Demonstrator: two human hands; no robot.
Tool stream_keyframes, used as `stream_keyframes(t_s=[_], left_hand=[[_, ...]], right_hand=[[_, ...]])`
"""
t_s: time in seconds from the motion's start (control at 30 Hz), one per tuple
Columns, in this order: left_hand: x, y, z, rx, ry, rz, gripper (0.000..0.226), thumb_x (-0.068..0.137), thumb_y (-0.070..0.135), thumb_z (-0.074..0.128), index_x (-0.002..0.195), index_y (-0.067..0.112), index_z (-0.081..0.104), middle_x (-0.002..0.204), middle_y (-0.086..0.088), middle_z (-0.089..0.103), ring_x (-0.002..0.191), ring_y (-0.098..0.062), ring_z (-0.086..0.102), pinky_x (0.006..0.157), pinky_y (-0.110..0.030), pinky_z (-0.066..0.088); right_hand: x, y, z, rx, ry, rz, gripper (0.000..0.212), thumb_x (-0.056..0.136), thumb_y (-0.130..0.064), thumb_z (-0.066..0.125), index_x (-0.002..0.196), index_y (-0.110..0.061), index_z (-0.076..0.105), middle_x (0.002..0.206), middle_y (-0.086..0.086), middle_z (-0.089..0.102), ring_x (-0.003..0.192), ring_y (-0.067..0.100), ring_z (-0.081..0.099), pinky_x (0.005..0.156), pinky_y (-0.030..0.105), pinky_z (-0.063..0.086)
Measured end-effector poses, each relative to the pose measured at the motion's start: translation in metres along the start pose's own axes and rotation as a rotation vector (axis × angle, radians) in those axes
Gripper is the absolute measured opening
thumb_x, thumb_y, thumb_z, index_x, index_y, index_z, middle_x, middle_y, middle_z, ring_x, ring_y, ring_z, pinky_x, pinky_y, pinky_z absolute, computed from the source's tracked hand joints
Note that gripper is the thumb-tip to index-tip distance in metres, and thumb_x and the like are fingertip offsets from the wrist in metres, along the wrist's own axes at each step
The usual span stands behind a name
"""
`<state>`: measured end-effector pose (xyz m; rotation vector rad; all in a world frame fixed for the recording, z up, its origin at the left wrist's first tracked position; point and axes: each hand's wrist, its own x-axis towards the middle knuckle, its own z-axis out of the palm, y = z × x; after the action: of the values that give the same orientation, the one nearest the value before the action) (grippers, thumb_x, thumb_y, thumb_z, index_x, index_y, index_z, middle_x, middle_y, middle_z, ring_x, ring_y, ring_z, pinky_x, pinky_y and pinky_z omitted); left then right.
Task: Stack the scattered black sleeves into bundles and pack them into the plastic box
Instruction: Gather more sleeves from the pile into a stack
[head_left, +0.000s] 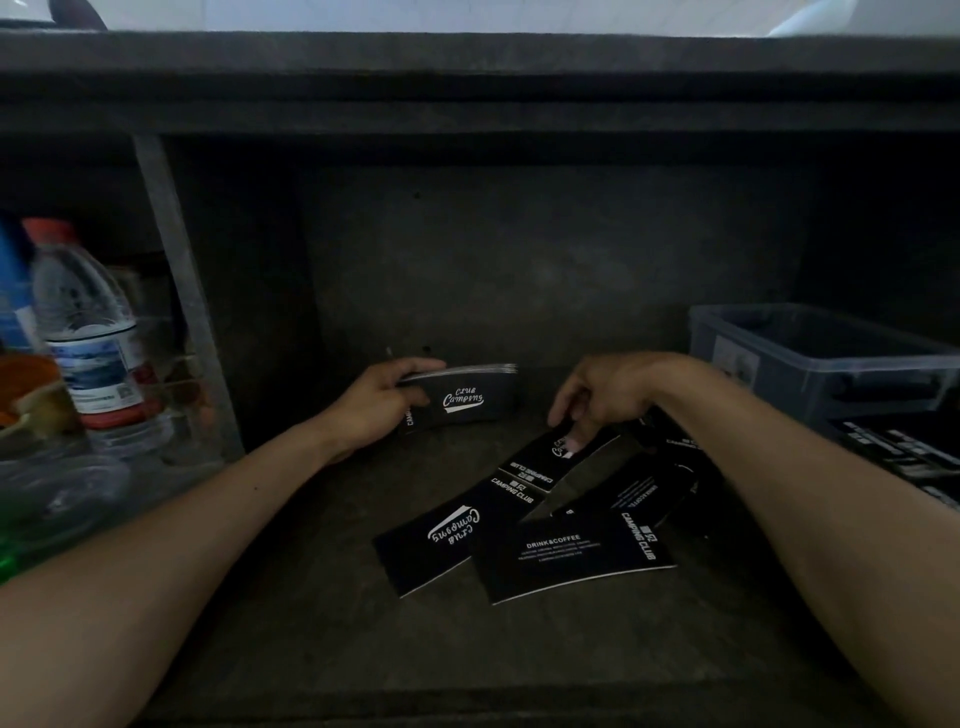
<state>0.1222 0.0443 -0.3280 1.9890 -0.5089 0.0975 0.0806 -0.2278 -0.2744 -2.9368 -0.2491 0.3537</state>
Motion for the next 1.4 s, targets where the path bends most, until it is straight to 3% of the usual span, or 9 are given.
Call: stream_keyframes(t_s=[0.17, 0.53, 0.67, 0.83, 0.93, 1.03, 1.17, 1.3, 1.4], left_hand=[[0.002, -0.001, 0.002, -0.002, 0.005, 0.004, 0.046, 0.09, -0.012, 0.052, 0.129, 0.012, 0.061, 0.113, 0.0, 0.066, 0.093, 0.001, 0.059, 0.078, -0.001, 0.046], [0.0, 0.001, 0.002, -0.042, 0.006, 0.002, 0.038, 0.094, -0.002, 0.056, 0.129, 0.011, 0.062, 0.119, -0.003, 0.066, 0.105, -0.01, 0.062, 0.089, -0.008, 0.046], [-0.001, 0.002, 0.002, -0.058, 0.002, -0.019, 0.036, 0.095, 0.002, 0.058, 0.13, 0.012, 0.061, 0.121, -0.004, 0.067, 0.107, -0.011, 0.064, 0.092, -0.013, 0.048], [-0.002, 0.003, 0.001, -0.043, 0.0, -0.016, 0.039, 0.093, 0.001, 0.061, 0.131, 0.013, 0.061, 0.116, 0.0, 0.068, 0.095, 0.0, 0.063, 0.078, -0.002, 0.048], [-0.003, 0.003, 0.0, 0.032, -0.021, -0.002, 0.05, 0.087, -0.006, 0.065, 0.133, 0.013, 0.06, 0.122, -0.004, 0.068, 0.103, -0.007, 0.064, 0.083, -0.003, 0.048], [-0.007, 0.006, 0.0, 0.007, -0.025, -0.003, 0.046, 0.086, 0.01, 0.074, 0.13, 0.018, 0.062, 0.121, 0.0, 0.07, 0.103, -0.003, 0.065, 0.083, -0.004, 0.048], [-0.012, 0.009, -0.003, 0.033, -0.057, -0.01, 0.058, 0.073, 0.045, 0.081, 0.125, 0.029, 0.063, 0.114, 0.014, 0.07, 0.101, 0.005, 0.066, 0.088, -0.014, 0.051], [-0.009, 0.002, 0.0, 0.07, 0.002, 0.059, 0.045, 0.086, 0.007, 0.074, 0.128, 0.013, 0.062, 0.11, 0.008, 0.069, 0.089, 0.011, 0.065, 0.084, -0.014, 0.052], [-0.006, 0.003, -0.001, 0.044, 0.017, 0.029, 0.044, 0.089, -0.007, 0.064, 0.129, 0.01, 0.061, 0.108, 0.004, 0.068, 0.084, 0.009, 0.064, 0.075, -0.004, 0.049]], right_hand=[[-0.008, 0.018, 0.006, 0.102, -0.016, -0.032, 0.053, 0.072, -0.042, 0.084, 0.122, -0.042, 0.066, 0.126, -0.013, 0.062, 0.119, 0.008, 0.055, 0.109, 0.032, 0.042], [-0.005, 0.029, 0.004, 0.086, 0.032, 0.111, 0.05, 0.052, -0.055, 0.091, 0.094, -0.038, 0.071, 0.097, -0.019, 0.061, 0.103, 0.011, 0.058, 0.097, 0.03, 0.047], [-0.006, 0.029, 0.005, 0.085, 0.053, 0.121, 0.049, 0.053, -0.053, 0.091, 0.089, -0.029, 0.07, 0.093, -0.013, 0.067, 0.091, 0.008, 0.06, 0.077, 0.025, 0.048], [-0.006, 0.029, 0.005, 0.164, 0.033, 0.088, 0.052, 0.052, -0.048, 0.093, 0.097, -0.035, 0.072, 0.098, -0.016, 0.065, 0.103, 0.011, 0.06, 0.094, 0.029, 0.049], [-0.008, 0.028, 0.003, 0.132, 0.06, 0.099, 0.053, 0.051, -0.049, 0.093, 0.097, -0.033, 0.073, 0.101, -0.013, 0.065, 0.101, 0.009, 0.06, 0.087, 0.025, 0.05], [-0.004, 0.026, 0.006, 0.242, 0.202, 0.02, 0.046, 0.054, -0.034, 0.095, 0.09, -0.027, 0.068, 0.093, -0.008, 0.067, 0.087, 0.01, 0.062, 0.071, 0.023, 0.049], [0.02, 0.011, 0.021, 0.595, 0.542, -0.182, 0.032, 0.06, -0.003, 0.091, 0.079, -0.018, 0.069, 0.077, 0.001, 0.069, 0.073, 0.014, 0.063, 0.072, 0.028, 0.052], [0.032, -0.012, 0.029, 0.609, 0.742, -0.208, 0.038, 0.061, -0.003, 0.09, 0.075, -0.026, 0.064, 0.077, -0.001, 0.07, 0.074, 0.01, 0.066, 0.071, 0.023, 0.052], [0.014, -0.023, 0.019, 0.516, 0.577, -0.309, 0.03, 0.061, -0.016, 0.093, 0.079, -0.027, 0.072, 0.083, -0.001, 0.074, 0.075, 0.007, 0.065, 0.072, 0.025, 0.05]])
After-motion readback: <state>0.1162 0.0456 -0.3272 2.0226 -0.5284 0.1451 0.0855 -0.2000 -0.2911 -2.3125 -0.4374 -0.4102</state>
